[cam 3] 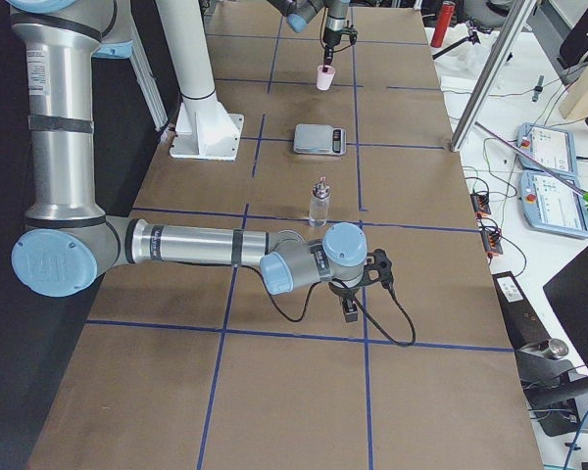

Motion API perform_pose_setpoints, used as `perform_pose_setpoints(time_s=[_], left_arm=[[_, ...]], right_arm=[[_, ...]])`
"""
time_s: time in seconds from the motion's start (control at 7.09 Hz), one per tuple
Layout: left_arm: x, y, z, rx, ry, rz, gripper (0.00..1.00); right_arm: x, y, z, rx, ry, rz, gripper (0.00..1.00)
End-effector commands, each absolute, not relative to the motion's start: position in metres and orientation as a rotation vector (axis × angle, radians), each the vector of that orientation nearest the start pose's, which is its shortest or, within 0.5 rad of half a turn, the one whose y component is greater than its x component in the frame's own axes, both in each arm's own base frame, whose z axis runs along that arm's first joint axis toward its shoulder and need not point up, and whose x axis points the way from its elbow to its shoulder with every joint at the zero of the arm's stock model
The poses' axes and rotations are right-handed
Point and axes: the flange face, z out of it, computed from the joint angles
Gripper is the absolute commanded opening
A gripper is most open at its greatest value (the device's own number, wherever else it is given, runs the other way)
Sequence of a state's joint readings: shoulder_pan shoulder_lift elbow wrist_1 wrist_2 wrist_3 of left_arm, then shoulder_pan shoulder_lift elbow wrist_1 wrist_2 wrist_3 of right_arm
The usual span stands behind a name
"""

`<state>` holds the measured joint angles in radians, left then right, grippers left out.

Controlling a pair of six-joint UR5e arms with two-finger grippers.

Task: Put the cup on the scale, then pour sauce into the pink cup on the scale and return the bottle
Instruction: 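Carry the pink cup with the left gripper onto the scale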

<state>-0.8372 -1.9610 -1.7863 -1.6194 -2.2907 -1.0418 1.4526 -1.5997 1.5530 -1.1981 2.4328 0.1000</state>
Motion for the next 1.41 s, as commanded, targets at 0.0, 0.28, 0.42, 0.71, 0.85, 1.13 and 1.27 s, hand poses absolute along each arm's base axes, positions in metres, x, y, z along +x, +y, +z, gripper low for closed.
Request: perform_pose_setpoints(time_s=[0.0,0.28,0.42,0.71,0.85,1.13,1.27], left_arm=[[0.43,-0.479,0.216,-0.196,0.967,-0.158,0.0],[0.477,-0.47,0.168,-0.202,0.981,-0.171,0.0],[0.506,-0.47,0.148,-0.193,0.969,-0.176,0.0],[0.547,-0.465,0.146,-0.204,0.936,-0.156,0.0],[0.551,-0.464,0.147,-0.206,0.936,-0.152,0.0],[0.551,-0.464,0.144,-0.201,0.944,-0.146,0.0],[0.552,-0.465,0.145,-0.196,0.944,-0.147,0.0]], right_arm=[[-0.002,-0.495,0.637,0.231,-0.898,-0.168,1.0],[-0.002,-0.495,0.637,0.23,-0.898,-0.165,1.0],[-0.002,-0.495,0.637,0.23,-0.898,-0.165,1.0],[-0.002,-0.495,0.637,0.23,-0.898,-0.165,1.0],[-0.002,-0.495,0.637,0.23,-0.898,-0.165,1.0],[-0.002,-0.495,0.637,0.231,-0.9,-0.166,1.0],[-0.002,-0.495,0.636,0.234,-0.9,-0.167,1.0]])
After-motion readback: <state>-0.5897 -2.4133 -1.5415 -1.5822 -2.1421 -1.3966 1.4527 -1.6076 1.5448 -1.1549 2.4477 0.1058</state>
